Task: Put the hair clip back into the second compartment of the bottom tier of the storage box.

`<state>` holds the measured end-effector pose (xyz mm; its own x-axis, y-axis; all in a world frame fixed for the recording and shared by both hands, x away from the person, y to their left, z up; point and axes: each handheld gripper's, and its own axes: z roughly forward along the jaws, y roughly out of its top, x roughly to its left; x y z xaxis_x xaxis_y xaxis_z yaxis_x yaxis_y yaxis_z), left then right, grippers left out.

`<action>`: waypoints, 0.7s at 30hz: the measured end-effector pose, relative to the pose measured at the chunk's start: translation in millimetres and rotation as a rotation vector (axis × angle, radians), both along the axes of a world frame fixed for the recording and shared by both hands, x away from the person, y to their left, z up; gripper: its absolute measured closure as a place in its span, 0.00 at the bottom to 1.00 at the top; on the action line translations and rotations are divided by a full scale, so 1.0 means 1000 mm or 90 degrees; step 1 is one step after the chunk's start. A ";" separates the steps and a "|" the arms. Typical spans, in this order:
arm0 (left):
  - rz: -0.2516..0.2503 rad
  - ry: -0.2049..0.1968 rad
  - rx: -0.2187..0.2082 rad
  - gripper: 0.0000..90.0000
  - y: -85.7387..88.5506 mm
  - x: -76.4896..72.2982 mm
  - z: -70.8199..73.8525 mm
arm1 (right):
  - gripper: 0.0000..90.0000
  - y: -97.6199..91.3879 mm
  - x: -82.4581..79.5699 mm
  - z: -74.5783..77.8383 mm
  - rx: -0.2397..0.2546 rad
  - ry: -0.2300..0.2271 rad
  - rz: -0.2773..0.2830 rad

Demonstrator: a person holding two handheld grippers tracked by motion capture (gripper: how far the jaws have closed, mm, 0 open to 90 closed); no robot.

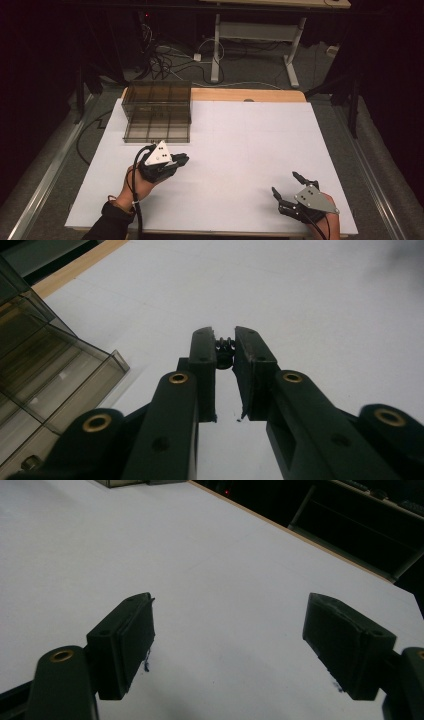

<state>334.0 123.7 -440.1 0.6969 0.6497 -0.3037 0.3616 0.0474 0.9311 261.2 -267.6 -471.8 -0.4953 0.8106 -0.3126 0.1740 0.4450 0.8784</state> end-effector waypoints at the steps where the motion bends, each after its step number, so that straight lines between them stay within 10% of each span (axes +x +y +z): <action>1: 0.002 -0.001 -0.001 0.86 0.001 0.000 0.000 | 0.23 0.000 0.000 0.000 0.000 0.000 0.000; 21: 0.021 -0.011 -0.013 0.86 0.012 0.003 0.005 | 0.23 -0.001 0.001 0.000 0.000 -0.001 -0.001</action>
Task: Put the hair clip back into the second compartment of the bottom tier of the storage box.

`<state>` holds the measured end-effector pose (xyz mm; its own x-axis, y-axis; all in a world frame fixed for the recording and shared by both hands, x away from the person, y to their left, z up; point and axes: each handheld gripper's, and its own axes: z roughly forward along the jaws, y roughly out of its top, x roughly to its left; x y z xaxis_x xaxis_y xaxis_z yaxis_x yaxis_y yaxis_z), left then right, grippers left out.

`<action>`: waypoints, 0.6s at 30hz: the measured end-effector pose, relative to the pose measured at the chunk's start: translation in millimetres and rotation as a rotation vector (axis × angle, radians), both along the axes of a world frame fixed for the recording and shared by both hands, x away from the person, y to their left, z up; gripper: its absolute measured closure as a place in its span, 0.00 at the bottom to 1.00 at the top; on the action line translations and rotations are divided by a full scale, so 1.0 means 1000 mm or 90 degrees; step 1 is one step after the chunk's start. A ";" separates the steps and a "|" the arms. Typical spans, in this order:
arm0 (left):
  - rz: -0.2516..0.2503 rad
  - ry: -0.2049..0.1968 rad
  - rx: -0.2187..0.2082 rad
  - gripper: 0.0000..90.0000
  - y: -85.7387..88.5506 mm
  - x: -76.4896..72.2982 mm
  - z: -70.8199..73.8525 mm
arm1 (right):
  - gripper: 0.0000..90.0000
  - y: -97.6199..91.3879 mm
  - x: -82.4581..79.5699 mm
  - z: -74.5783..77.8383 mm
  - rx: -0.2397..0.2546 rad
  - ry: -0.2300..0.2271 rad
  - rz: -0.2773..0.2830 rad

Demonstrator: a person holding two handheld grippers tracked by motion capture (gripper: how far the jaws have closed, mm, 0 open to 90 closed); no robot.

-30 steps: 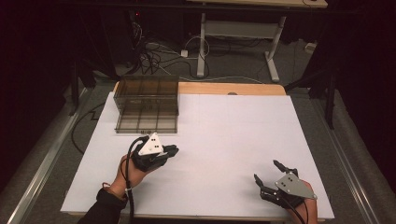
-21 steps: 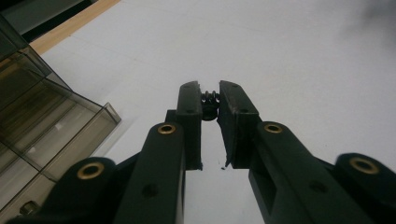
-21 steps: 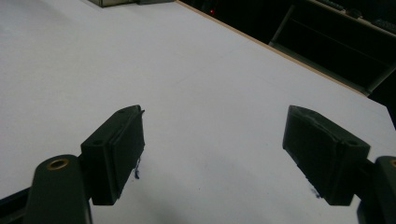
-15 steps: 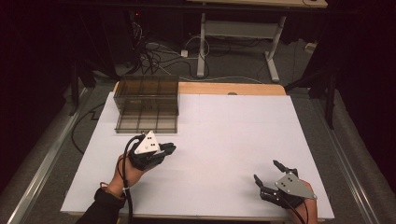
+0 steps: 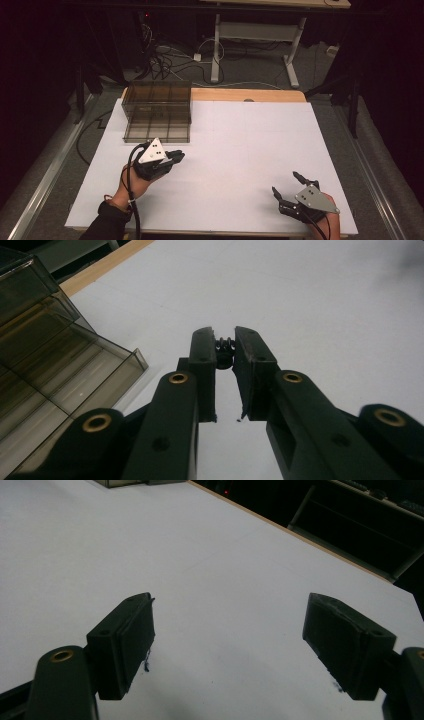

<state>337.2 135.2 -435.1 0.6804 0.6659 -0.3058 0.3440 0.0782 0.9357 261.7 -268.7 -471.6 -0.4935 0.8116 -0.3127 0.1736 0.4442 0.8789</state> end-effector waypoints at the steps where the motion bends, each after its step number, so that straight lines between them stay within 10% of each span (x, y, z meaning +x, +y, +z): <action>1: 0.000 -0.001 0.000 0.86 0.000 0.000 0.000 | 0.23 0.000 0.000 0.000 0.000 0.000 0.000; 18: 0.021 -0.005 -0.009 0.86 0.011 0.004 0.003 | 0.23 0.000 0.000 0.000 -0.001 0.000 0.000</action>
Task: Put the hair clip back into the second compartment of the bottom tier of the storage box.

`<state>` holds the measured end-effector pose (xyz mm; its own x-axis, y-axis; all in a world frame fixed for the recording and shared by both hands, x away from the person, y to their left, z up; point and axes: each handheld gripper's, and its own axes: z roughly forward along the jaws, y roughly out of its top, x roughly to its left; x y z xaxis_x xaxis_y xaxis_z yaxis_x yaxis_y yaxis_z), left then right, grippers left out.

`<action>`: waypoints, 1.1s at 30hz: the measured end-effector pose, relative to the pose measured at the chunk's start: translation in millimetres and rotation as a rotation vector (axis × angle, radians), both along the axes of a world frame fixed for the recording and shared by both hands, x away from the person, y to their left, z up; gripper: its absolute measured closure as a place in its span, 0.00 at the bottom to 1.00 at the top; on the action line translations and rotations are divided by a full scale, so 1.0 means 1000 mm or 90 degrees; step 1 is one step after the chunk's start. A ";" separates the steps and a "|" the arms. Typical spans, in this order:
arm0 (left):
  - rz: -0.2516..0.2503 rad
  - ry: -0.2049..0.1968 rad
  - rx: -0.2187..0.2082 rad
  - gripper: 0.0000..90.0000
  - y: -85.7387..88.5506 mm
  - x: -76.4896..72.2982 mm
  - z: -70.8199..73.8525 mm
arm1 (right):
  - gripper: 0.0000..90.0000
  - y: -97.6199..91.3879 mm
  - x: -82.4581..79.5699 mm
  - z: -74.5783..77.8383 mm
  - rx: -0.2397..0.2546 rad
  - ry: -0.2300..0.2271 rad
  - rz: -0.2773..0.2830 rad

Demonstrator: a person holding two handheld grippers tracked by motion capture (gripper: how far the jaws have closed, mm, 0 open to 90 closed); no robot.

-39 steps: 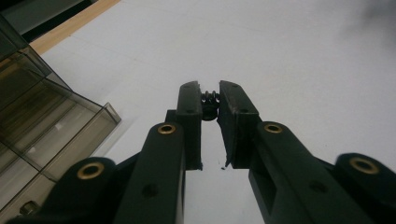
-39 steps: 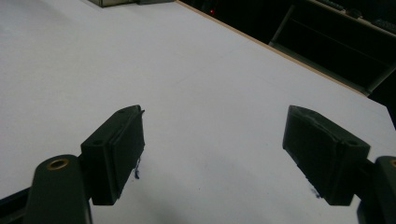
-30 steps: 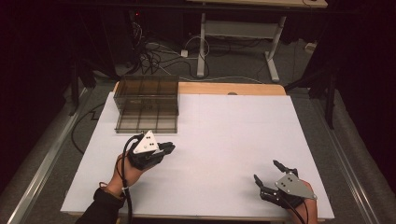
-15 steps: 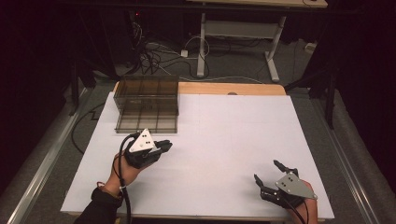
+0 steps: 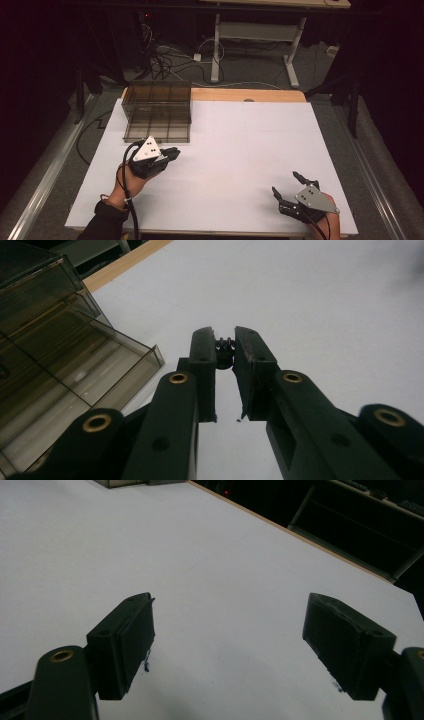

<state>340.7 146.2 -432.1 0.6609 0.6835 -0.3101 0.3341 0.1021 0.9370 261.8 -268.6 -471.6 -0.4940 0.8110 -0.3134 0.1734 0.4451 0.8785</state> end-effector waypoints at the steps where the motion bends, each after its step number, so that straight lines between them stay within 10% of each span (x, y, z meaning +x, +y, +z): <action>1: 0.002 -0.002 0.001 0.86 0.001 0.001 0.000 | 0.23 0.000 0.000 0.000 0.000 0.000 0.000; 25: 0.074 -0.028 -0.022 0.86 0.032 0.029 0.015 | 0.24 0.000 -0.001 0.000 0.004 0.002 0.001; 33: 0.094 -0.028 0.008 0.86 0.039 0.044 0.023 | 0.23 0.002 -0.001 0.000 0.004 0.002 -0.005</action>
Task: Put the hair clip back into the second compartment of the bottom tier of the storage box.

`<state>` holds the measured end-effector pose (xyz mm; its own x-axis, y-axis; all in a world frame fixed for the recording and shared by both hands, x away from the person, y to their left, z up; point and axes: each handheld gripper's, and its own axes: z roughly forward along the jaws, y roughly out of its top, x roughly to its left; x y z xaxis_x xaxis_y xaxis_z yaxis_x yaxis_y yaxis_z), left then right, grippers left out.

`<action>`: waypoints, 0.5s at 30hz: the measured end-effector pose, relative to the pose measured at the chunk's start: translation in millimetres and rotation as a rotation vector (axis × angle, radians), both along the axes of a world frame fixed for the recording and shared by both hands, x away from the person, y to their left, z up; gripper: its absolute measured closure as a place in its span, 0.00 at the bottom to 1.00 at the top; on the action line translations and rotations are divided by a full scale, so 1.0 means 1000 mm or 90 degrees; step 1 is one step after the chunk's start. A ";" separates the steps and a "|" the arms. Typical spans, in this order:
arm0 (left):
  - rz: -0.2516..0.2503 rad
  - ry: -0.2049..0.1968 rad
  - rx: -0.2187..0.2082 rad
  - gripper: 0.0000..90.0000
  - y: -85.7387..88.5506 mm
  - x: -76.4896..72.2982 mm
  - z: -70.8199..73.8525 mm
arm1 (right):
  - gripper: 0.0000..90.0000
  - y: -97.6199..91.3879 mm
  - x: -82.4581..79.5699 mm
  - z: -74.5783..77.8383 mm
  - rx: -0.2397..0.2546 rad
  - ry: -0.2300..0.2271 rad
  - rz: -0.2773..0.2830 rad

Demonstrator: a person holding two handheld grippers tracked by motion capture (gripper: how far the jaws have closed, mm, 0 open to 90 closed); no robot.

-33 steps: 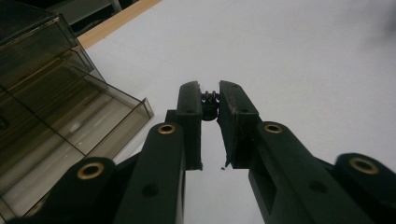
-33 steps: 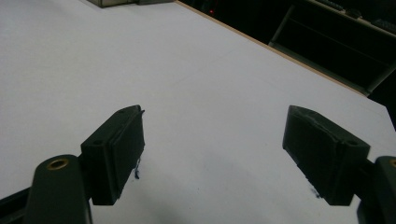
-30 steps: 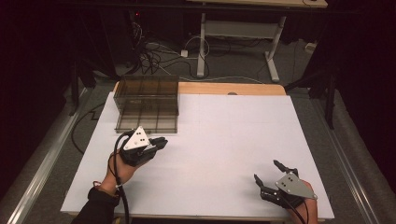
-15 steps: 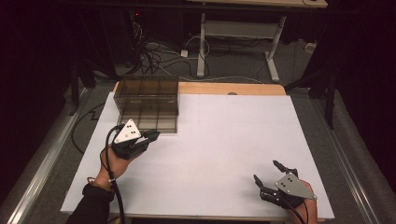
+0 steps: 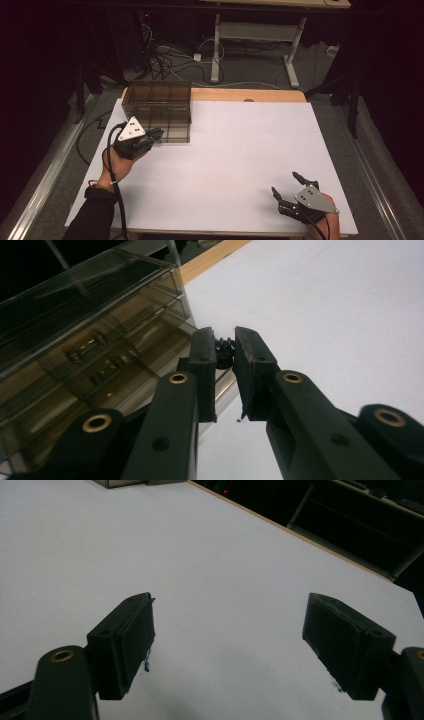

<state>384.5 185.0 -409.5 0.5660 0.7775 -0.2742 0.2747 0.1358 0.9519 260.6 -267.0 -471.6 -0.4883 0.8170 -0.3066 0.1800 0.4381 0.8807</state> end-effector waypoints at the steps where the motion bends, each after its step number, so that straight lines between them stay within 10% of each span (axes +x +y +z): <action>1: 0.004 0.000 0.002 0.86 0.001 0.002 0.001 | 0.23 -0.001 0.000 0.000 0.000 -0.001 -0.002; 15: 0.025 0.041 0.039 0.86 0.003 0.033 -0.003 | 0.24 0.000 0.000 0.000 0.000 0.001 0.000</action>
<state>417.1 188.3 -412.6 0.5178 0.8148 -0.2609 0.3316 0.0900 0.9391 260.9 -267.4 -472.0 -0.4895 0.8166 -0.3058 0.1817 0.4385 0.8802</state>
